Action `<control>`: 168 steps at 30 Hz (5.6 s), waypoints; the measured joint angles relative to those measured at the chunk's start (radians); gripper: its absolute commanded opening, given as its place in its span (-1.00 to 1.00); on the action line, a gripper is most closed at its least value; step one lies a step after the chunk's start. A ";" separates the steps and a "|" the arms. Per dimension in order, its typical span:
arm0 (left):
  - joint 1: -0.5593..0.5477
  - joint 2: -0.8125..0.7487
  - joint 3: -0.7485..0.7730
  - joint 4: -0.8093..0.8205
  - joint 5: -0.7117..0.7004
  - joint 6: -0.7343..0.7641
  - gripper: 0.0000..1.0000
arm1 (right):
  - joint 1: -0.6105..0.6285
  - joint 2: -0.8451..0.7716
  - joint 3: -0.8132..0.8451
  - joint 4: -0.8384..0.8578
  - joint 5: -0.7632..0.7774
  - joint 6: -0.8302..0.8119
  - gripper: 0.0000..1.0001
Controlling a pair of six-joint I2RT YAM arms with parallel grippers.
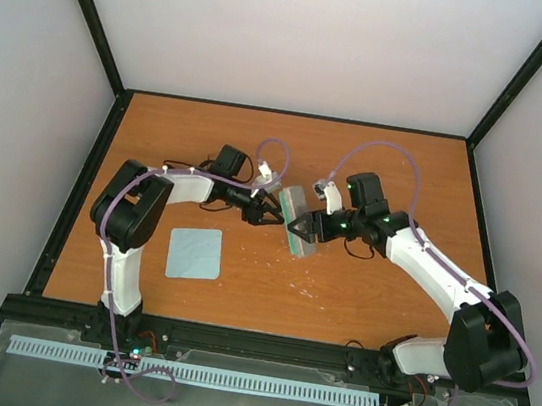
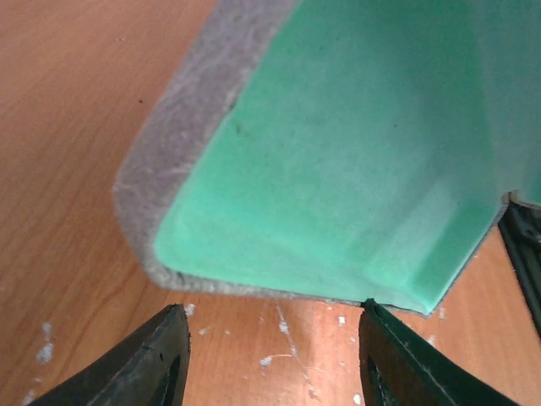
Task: Organize the sunglasses
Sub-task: Open the sunglasses case, then place the sunglasses case at the center of the board, then move the sunglasses case at the center of the board.
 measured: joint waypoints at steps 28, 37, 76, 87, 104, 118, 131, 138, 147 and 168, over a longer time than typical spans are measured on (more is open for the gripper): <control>0.093 -0.288 -0.179 0.021 -0.355 0.093 0.99 | -0.143 0.555 0.262 -0.034 -0.205 0.003 -0.11; 0.095 -0.242 -0.176 0.021 -0.354 0.093 0.99 | -0.153 0.631 0.309 -0.076 -0.229 -0.018 0.58; 0.089 0.133 0.351 -0.121 -0.317 0.082 -0.02 | 0.013 0.092 -0.151 0.034 0.116 0.203 -0.45; 0.006 0.206 0.376 -0.258 -0.314 0.147 -0.08 | 0.019 0.141 -0.207 0.110 0.140 0.266 -0.46; -0.003 0.138 0.202 -0.233 -0.401 0.199 -0.13 | 0.032 0.296 -0.147 0.137 0.225 0.319 -0.47; 0.034 0.153 0.235 -0.156 -0.565 0.126 -0.11 | 0.030 0.492 0.130 0.058 0.367 0.324 -0.48; 0.047 0.185 0.296 -0.158 -0.614 0.057 0.34 | -0.074 0.650 0.361 0.009 0.467 0.296 -0.46; 0.046 0.148 0.254 -0.164 -0.596 0.034 0.44 | -0.082 0.669 0.385 0.021 0.502 0.277 -0.46; 0.036 0.077 0.169 -0.190 -0.547 0.006 0.81 | -0.101 0.736 0.468 0.061 0.561 0.254 -0.44; -0.010 -0.121 0.004 -0.061 -0.671 -0.003 0.99 | -0.079 0.488 0.252 0.089 0.561 0.238 0.04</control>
